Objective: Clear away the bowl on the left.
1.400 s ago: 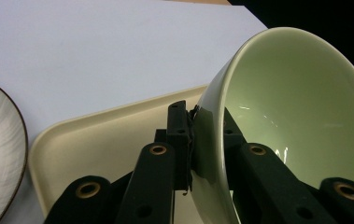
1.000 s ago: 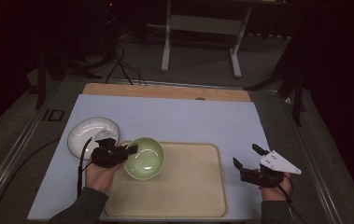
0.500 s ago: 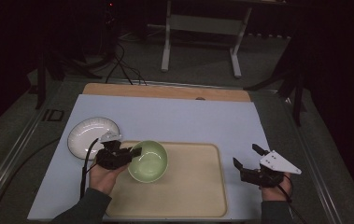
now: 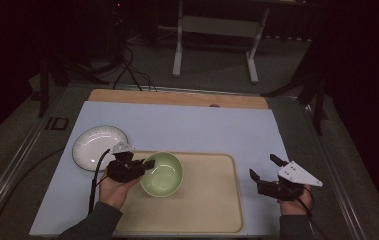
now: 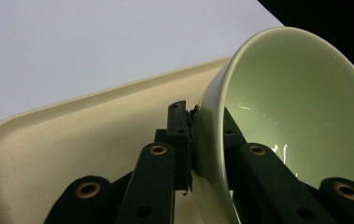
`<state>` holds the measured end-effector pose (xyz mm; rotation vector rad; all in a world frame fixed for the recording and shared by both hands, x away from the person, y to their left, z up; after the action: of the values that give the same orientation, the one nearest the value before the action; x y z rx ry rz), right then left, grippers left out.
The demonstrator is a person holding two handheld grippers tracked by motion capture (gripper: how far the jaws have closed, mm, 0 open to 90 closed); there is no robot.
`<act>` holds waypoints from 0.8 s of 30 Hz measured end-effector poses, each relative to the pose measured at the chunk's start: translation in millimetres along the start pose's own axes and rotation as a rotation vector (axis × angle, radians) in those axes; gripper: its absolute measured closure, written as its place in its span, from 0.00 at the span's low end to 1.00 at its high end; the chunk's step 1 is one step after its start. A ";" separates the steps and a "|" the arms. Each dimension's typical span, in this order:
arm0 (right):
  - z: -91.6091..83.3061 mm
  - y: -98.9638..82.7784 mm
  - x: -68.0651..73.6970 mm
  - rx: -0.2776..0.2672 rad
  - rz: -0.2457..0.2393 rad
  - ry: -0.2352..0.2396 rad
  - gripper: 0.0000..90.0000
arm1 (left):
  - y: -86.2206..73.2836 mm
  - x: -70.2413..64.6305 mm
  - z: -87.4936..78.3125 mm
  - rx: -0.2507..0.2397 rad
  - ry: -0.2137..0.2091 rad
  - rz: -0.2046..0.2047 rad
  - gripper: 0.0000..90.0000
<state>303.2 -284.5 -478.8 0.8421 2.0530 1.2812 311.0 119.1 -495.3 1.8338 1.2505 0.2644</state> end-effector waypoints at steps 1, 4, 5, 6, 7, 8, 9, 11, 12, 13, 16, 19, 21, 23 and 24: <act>0.1 0.0 0.1 0.000 0.000 0.001 0.16 | -0.2 -0.3 0.5 0.001 0.000 0.002 0.92; 0.1 0.1 0.4 0.001 -0.001 0.001 0.16 | -1.0 -1.4 2.3 0.004 0.001 0.002 0.92; 0.0 0.1 0.4 0.001 -0.001 0.001 0.16 | -1.3 -1.6 2.9 0.006 0.002 0.004 0.92; -0.1 0.1 0.5 0.001 0.000 0.001 0.16 | -1.4 -1.8 3.6 0.007 0.003 0.005 0.92; -0.2 0.1 0.4 0.001 0.000 0.000 0.16 | -1.7 -2.0 4.3 0.008 0.002 0.006 0.92; -0.2 0.1 0.4 0.001 0.000 0.000 0.16 | -1.8 -2.1 4.9 0.009 0.002 0.006 0.92; -0.2 0.0 0.4 0.001 0.000 0.000 0.16 | -1.9 -2.2 5.6 0.009 0.004 0.005 0.92; -0.2 0.0 0.5 0.002 0.000 0.001 0.16 | -2.3 -2.2 7.3 0.011 0.004 0.004 0.92; -0.1 0.0 0.5 0.002 -0.001 0.001 0.16 | -2.5 -2.1 8.1 0.014 0.005 0.006 0.92; 0.1 -0.1 0.5 0.003 -0.002 0.001 0.16 | -2.8 -2.4 9.0 0.015 0.005 0.004 0.92; 0.0 0.0 0.7 0.003 -0.002 0.002 0.16 | -3.4 -3.0 11.8 0.017 0.006 0.004 0.92; -0.2 -0.1 0.5 0.003 -0.001 0.000 0.16 | -4.1 -3.8 14.5 0.020 0.007 0.004 0.92; -0.1 -0.1 0.6 0.004 -0.001 0.001 0.16 | -4.7 -4.4 16.3 0.022 0.008 0.005 0.92; -0.1 -0.1 0.7 0.004 -0.002 0.001 0.16 | -5.4 -5.3 17.9 0.025 0.008 0.006 0.92; -0.1 -0.1 0.7 0.004 -0.002 0.001 0.16 | -5.6 -5.7 18.7 0.026 0.009 0.006 0.92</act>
<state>302.6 -284.2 -479.0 0.8405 2.0572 1.2771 315.8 104.9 -509.0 1.8607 1.2596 0.2612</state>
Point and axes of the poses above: each handheld gripper's, and its own axes: z roughly forward along the jaws, y roughly out of its top, x roughly to its left, the point moved 5 cm from there along z, roughly forward along the jaws, and after that the axes turned 6 degrees about y, right-handed, at the moved point
